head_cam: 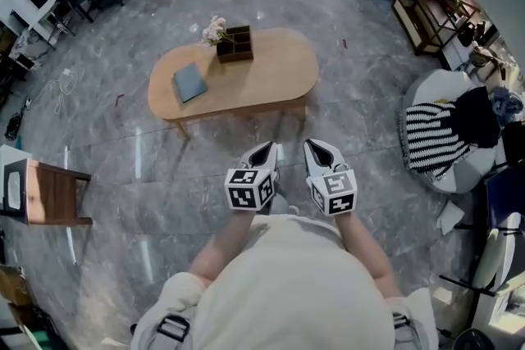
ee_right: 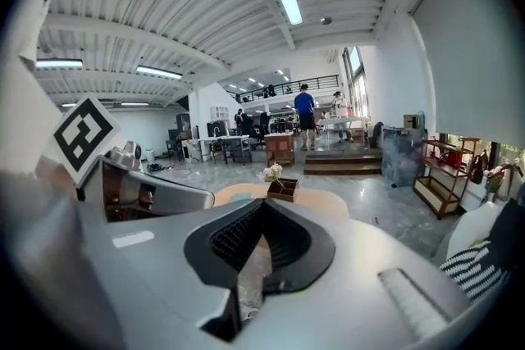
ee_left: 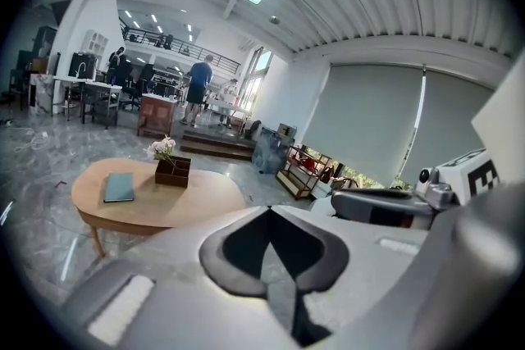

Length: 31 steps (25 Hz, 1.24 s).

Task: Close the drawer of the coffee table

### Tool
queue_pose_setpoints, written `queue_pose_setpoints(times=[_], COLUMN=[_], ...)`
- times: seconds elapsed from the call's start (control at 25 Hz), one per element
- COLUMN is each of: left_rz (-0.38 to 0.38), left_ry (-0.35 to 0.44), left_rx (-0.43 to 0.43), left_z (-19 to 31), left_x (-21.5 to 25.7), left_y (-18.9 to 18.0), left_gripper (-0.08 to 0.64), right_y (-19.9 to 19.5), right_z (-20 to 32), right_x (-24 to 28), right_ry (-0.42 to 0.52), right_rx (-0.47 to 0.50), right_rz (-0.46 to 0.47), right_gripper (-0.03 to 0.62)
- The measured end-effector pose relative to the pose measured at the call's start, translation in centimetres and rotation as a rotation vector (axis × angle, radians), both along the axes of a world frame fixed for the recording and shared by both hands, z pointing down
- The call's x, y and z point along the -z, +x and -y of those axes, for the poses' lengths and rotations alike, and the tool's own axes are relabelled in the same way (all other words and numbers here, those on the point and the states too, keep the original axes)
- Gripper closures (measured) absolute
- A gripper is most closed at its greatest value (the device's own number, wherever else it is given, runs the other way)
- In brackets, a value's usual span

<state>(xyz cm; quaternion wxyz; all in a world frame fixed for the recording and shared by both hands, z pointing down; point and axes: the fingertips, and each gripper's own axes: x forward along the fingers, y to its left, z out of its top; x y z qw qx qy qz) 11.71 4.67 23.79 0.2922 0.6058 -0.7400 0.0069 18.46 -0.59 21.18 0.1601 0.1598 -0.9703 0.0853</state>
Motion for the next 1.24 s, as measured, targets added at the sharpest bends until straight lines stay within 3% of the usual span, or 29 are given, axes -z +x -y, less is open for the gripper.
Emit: queue_pose_setpoints(times=[1.24], left_rz=[-0.022], left_ry=[0.018], left_rx=[-0.002], left_z=[-1.5], left_x=[-0.3], left_y=[-1.4], left_gripper=[0.56], right_y=[-0.6], right_z=[-1.1], right_x=[0.9], right_ry=[0.007], right_rx=[-0.021], right_rz=[0.051], right_gripper=[0.593])
